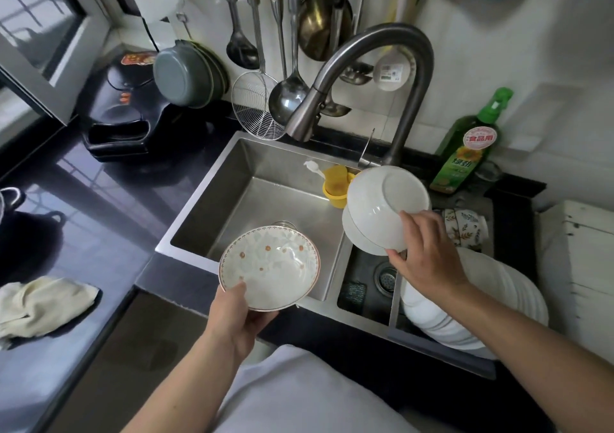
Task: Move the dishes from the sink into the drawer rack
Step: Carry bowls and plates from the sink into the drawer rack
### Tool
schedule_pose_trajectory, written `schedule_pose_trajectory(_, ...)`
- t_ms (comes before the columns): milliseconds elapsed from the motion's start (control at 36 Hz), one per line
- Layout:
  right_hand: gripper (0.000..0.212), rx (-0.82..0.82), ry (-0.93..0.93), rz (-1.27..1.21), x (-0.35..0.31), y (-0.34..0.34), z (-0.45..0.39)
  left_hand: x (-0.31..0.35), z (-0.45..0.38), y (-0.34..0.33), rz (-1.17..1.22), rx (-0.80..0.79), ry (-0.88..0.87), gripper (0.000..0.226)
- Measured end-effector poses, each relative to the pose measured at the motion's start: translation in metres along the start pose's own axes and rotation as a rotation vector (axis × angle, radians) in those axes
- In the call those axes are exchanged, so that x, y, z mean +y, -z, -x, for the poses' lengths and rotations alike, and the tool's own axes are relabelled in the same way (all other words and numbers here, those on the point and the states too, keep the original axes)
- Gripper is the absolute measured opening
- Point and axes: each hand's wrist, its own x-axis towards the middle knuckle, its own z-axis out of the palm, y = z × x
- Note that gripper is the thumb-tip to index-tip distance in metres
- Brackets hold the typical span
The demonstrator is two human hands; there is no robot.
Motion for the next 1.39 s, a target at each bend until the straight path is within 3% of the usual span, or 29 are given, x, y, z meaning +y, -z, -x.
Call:
schedule_pose_trajectory(83,0.074,0.082,-0.074,-0.147,-0.021,0.028,0.006,-0.002,-0.003,0.003,0.024,-0.001,0.030,0.040)
schedule_pose_trajectory(139,0.077,0.107,-0.243,-0.313,-0.049,0.051,0.006,-0.002,-0.004,0.004,0.061,-0.002,0.035,0.040)
schedule_pose_trajectory(250,0.059,0.172,-0.707,-0.965,-0.094,0.083,-0.007,-0.002,0.001,0.007,0.123,0.017,0.002,0.040)
schedule_pose_trajectory(361,0.043,0.097,-1.101,-1.579,-0.107,0.082,-0.012,-0.005,0.012,0.021,0.201,0.099,-0.024,0.042)
schedule_pose_trajectory(583,0.033,-0.505,-1.430,-1.469,-0.171,0.042,0.009,-0.032,0.052,0.127,0.429,0.359,-0.075,0.042)
schedule_pose_trajectory(667,0.030,-0.666,-1.421,-1.413,-0.209,0.039,0.023,-0.049,0.079,0.173,0.539,0.421,-0.089,0.040)
schedule_pose_trajectory(917,0.029,-0.924,-1.053,-1.141,-0.345,0.063,0.075,-0.115,0.175,0.302,0.844,0.627,-0.146,0.026)
schedule_pose_trajectory(1000,0.027,-0.980,-0.856,-1.048,-0.402,0.084,0.111,-0.149,0.220,0.352,0.916,0.667,-0.177,0.021)
schedule_pose_trajectory(1195,0.030,-1.169,-0.542,-0.917,-0.535,0.131,0.260,-0.299,0.349,0.520,1.074,0.923,-0.238,0.023)
schedule_pose_trajectory(1389,0.025,-1.404,-0.307,-0.845,-0.633,0.185,0.359,-0.400,0.456,0.612,1.250,1.179,-0.289,0.039)
